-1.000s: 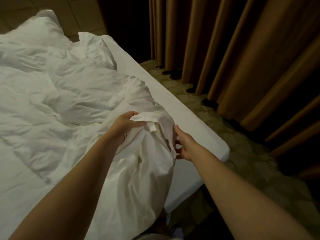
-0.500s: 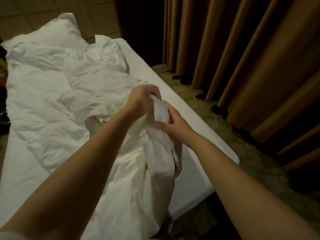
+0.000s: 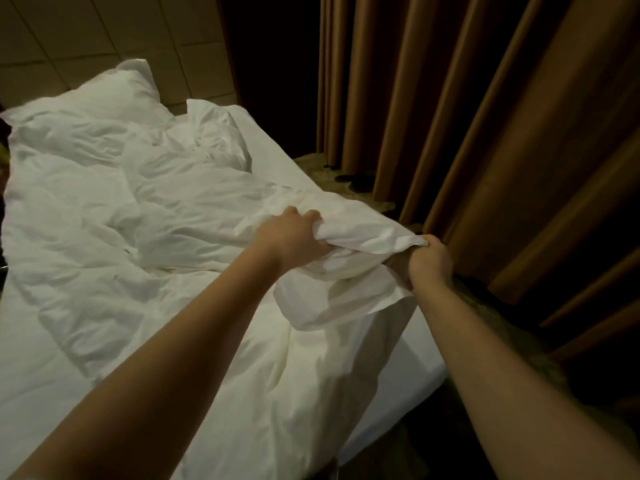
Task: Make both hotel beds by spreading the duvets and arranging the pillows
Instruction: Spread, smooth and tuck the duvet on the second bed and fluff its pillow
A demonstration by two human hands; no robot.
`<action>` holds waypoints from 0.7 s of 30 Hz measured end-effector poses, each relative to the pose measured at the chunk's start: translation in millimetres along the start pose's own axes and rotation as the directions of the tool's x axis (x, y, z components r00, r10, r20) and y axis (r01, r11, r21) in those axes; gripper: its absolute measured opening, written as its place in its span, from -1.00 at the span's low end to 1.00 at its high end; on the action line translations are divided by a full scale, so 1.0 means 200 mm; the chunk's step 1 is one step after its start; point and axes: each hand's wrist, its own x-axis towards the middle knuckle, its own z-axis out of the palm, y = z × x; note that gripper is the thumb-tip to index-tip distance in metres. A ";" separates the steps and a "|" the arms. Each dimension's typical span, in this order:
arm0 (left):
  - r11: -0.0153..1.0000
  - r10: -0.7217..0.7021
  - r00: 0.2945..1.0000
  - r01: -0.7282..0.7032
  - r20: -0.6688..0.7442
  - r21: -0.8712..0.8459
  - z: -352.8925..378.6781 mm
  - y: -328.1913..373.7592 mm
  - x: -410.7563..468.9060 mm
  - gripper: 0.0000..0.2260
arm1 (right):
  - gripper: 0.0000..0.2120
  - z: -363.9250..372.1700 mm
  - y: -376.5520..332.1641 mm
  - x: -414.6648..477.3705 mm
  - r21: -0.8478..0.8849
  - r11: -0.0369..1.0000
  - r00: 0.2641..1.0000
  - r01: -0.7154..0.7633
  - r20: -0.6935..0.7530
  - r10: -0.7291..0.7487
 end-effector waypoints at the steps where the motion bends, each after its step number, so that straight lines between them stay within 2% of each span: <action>1: 0.996 -0.025 0.999 0.027 0.026 -0.084 0.00 -0.01 -0.01 -0.40 | -0.73 -0.01 0.00 0.01 0.113 0.990 0.996 -0.087 -0.016 0.089; 3: 0.973 -0.066 0.990 0.091 0.124 -0.211 -0.01 -0.05 -0.06 -0.23 | -0.75 -0.05 0.02 0.03 0.266 0.943 0.978 -0.200 0.005 0.206; 5: 0.978 -0.055 0.984 0.087 0.169 -0.187 0.04 -0.06 -0.11 -0.14 | -0.73 -0.06 0.04 0.03 0.227 0.965 0.991 -0.130 0.067 0.118; 6: 0.984 -0.043 0.991 0.064 0.127 -0.164 0.09 -0.05 -0.13 -0.21 | -0.72 -0.06 0.05 0.03 0.194 0.977 0.995 -0.089 0.061 0.078; 7: 0.988 -0.034 0.999 0.038 0.030 -0.153 0.14 -0.03 -0.14 -0.37 | -0.71 -0.05 0.05 0.03 0.180 0.980 0.995 -0.084 0.061 0.074; 9: 0.958 -0.078 0.974 0.014 -0.213 -0.288 0.18 -0.01 -0.13 -0.71 | -0.68 -0.03 0.04 0.03 0.078 0.996 0.997 -0.053 0.052 0.049; 10: 0.901 -0.142 0.951 0.009 -0.275 -0.433 0.18 0.01 -0.12 -0.77 | -0.68 -0.04 0.03 0.01 -0.020 0.999 0.997 0.036 0.072 -0.035; 11: 0.808 -0.202 0.939 -0.001 -0.279 -0.589 0.16 0.02 -0.11 -0.80 | -0.68 -0.04 0.02 -0.02 -0.122 0.977 0.981 0.173 0.108 -0.160; 13: 0.570 -0.234 0.954 -0.022 -0.188 -0.821 0.12 0.06 -0.08 -0.80 | -0.56 -0.03 -0.01 -0.10 -0.306 0.828 0.880 0.470 0.239 -0.411; 14: 0.497 -0.215 0.967 -0.012 -0.136 -0.868 0.11 0.10 -0.08 -0.77 | -0.50 -0.01 -0.02 -0.15 -0.364 0.728 0.811 0.581 0.338 -0.478; 15: 0.479 -0.190 0.976 -0.001 -0.105 -0.878 0.11 0.13 -0.08 -0.73 | -0.47 0.02 0.00 -0.19 -0.397 0.634 0.744 0.664 0.439 -0.504; 16: 0.483 -0.171 0.981 0.001 -0.093 -0.875 0.11 0.16 -0.07 -0.69 | -0.49 0.04 0.02 -0.21 -0.406 0.587 0.708 0.701 0.501 -0.498; 17: 0.480 -0.173 0.980 0.001 -0.093 -0.877 0.11 0.19 -0.06 -0.68 | -0.52 0.05 0.05 -0.21 -0.400 0.602 0.712 0.691 0.518 -0.473; 19: 0.448 -0.199 0.974 -0.004 -0.105 -0.894 0.09 0.21 -0.04 -0.65 | -0.53 0.01 0.10 -0.22 -0.325 0.720 0.766 0.614 0.464 -0.444; 21: 0.466 -0.202 0.971 -0.020 -0.129 -0.884 0.07 0.21 0.00 -0.62 | -0.48 -0.05 0.16 -0.21 -0.232 0.767 0.763 0.599 0.458 -0.457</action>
